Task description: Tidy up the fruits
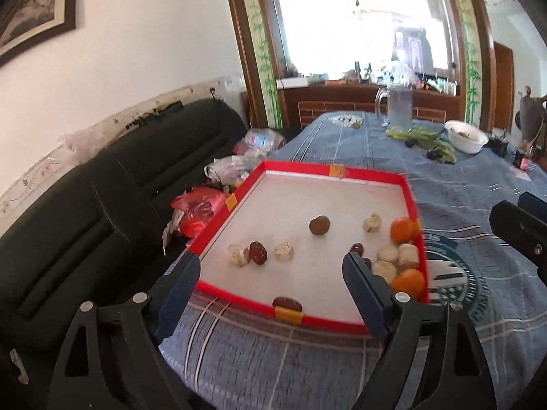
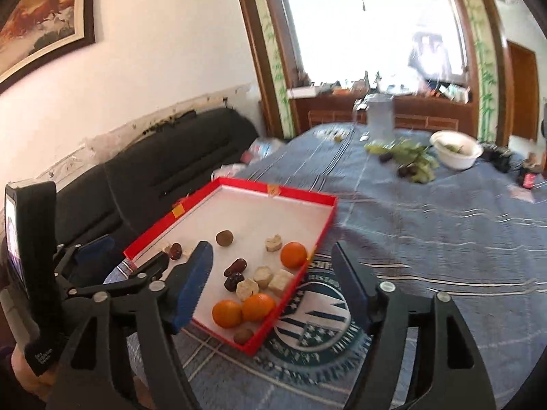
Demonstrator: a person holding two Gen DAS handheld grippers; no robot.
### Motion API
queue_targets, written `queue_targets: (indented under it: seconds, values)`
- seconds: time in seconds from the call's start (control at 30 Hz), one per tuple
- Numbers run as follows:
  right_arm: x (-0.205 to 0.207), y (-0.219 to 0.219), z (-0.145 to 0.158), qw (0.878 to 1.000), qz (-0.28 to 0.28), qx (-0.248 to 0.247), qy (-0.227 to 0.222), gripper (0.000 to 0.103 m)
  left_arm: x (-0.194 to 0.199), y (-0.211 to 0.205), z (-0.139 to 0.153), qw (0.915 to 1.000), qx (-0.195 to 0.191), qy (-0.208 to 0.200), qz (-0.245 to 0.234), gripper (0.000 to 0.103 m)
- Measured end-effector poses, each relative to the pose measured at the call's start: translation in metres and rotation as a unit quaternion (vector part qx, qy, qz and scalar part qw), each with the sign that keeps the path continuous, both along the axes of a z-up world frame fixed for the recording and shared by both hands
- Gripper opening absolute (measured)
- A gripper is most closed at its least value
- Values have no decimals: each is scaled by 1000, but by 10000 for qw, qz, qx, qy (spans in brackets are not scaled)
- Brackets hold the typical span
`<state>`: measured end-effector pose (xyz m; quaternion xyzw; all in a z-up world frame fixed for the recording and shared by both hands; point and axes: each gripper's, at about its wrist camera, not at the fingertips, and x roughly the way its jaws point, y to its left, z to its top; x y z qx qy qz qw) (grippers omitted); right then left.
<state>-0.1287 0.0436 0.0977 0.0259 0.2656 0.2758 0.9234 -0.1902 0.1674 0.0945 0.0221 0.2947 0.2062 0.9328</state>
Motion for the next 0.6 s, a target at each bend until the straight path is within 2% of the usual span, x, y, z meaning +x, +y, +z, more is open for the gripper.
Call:
queue_targets:
  seconds: [0.1,0.13,0.17,0.23,0.33,0.6]
  values:
    - [-23,-10,10,9997,-105,43,-219,81,-22,-7,12,9996,96,-253,-47,95]
    - [-31,-13,15,9994,-160,57,-294,82,-30,-10,16,9993,134,-358,-56,101]
    - [-39,-16,19,9991,-195,85,-356,83,-37,-12,20,9988,165,-457,-54,103]
    - [-53,-19,25,9986,-247,119,-448,88,-53,-15,29,9975,212,-660,-97,103]
    - [-75,-25,36,9975,-331,204,-590,90,-75,-20,40,9955,224,-907,-160,103]
    - [-133,-41,51,9926,-640,234,-1007,100,-106,-32,50,9928,245,-1136,-305,103]
